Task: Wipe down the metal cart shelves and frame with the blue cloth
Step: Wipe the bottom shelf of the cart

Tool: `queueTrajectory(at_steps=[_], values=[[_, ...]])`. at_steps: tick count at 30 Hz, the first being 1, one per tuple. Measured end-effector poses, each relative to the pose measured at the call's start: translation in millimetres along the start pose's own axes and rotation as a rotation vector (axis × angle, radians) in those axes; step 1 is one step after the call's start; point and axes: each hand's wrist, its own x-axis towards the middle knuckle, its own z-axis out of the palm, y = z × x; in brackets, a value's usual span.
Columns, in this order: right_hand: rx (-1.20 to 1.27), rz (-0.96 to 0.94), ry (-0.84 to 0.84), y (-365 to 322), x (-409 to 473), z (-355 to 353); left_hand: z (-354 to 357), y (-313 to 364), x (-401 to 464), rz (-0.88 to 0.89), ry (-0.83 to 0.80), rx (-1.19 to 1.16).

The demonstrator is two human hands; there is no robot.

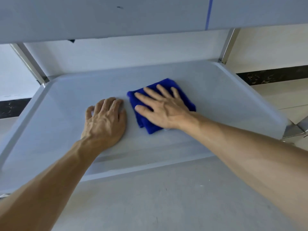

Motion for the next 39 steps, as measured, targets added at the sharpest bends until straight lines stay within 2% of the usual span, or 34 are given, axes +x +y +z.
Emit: queueTrajectory(at_steps=[3,5,7,12,16,18,25,27,29,32,36,39], values=[[-0.002,-0.172,-0.029,9.3,-13.9,-4.2,-0.6,-1.3,-0.4,-0.011,-0.009,-0.016],[-0.02,-0.146,-0.013,36.9,-17.0,-13.2,-1.6,-1.6,0.0,-0.02,-0.019,-0.016],[-0.025,0.0,-0.003,77.4,-17.8,-24.0,-2.4,-1.7,0.0,-0.029,-0.028,-0.011],[-0.072,0.504,0.014,185.6,-40.4,-44.7,-1.3,2.9,-0.1,-0.032,-0.039,0.007],[0.018,0.703,0.07,171.6,-15.2,-40.2,1.8,4.1,-0.7,-0.026,-0.031,0.013],[0.046,0.653,0.062,139.8,11.0,-34.8,1.9,3.8,-0.3,-0.019,-0.034,0.02],[0.055,0.06,-0.073,6.9,85.2,-11.2,2.7,3.6,-0.3,-0.02,-0.034,0.014],[0.059,-0.031,-0.096,0.4,92.9,-9.3,2.5,2.7,0.0,-0.025,-0.038,0.013],[0.071,-0.04,-0.063,17.3,97.1,-14.2,1.7,2.0,-0.1,-0.031,-0.04,0.01],[0.064,0.099,0.035,70.4,98.7,-25.0,0.0,1.3,-1.2,-0.034,-0.042,0.01],[-0.062,0.491,0.145,170.1,74.5,-39.8,1.4,3.7,-1.1,-0.036,-0.056,0.008],[-0.044,0.71,0.15,199.1,62.8,-42.6,2.9,4.6,-1.5,-0.043,-0.058,0.026]])
